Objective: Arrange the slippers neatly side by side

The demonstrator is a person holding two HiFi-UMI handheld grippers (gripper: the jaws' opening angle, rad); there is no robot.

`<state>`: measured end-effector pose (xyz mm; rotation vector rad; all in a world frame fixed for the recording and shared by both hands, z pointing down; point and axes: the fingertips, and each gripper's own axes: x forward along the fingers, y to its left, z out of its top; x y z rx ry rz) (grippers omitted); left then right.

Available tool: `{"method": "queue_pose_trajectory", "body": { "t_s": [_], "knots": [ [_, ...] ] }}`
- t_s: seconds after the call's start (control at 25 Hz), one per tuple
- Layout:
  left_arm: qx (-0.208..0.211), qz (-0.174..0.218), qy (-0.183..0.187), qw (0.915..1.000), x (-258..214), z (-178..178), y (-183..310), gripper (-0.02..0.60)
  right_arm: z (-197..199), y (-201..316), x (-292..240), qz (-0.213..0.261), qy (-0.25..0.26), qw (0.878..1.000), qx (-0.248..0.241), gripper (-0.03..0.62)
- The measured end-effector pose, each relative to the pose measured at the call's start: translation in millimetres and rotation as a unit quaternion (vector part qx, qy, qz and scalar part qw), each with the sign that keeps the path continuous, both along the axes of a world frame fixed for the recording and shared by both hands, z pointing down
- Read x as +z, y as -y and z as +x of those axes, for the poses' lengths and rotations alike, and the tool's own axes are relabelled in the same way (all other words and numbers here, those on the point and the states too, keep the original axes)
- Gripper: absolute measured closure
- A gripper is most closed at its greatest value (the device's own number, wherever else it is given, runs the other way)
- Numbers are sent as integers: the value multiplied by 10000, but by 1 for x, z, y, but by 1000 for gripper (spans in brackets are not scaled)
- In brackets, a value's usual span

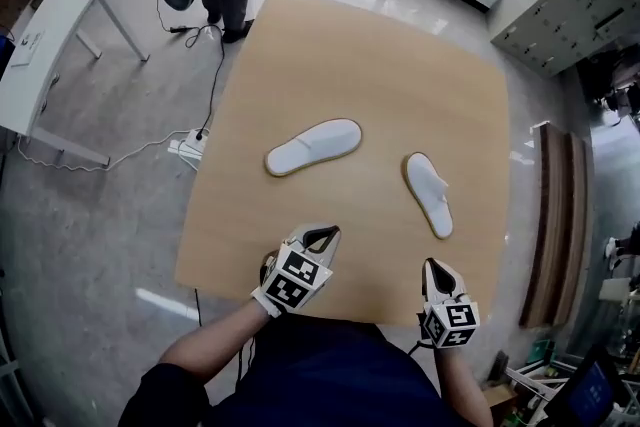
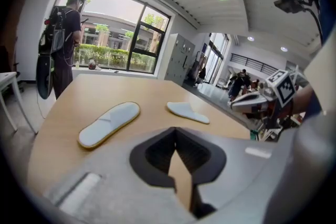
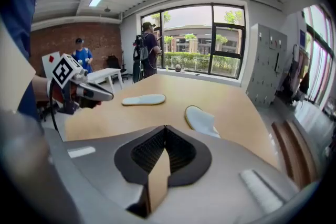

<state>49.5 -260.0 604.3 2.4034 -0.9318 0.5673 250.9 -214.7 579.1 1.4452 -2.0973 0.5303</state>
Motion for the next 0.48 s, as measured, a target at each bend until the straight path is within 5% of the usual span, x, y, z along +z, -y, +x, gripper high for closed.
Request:
{"method": "queue_pose_trajectory", "body": {
  "t_s": [0.2,0.48],
  "knots": [
    [-299,36,308,9991,4,-23,12,577,27,34,28,-101,-286,9994,-168,583],
    [-322,903,1438,9849,-2,-61,62,577,61,83,56,-116,-488,9985,-238,583]
  ]
}}
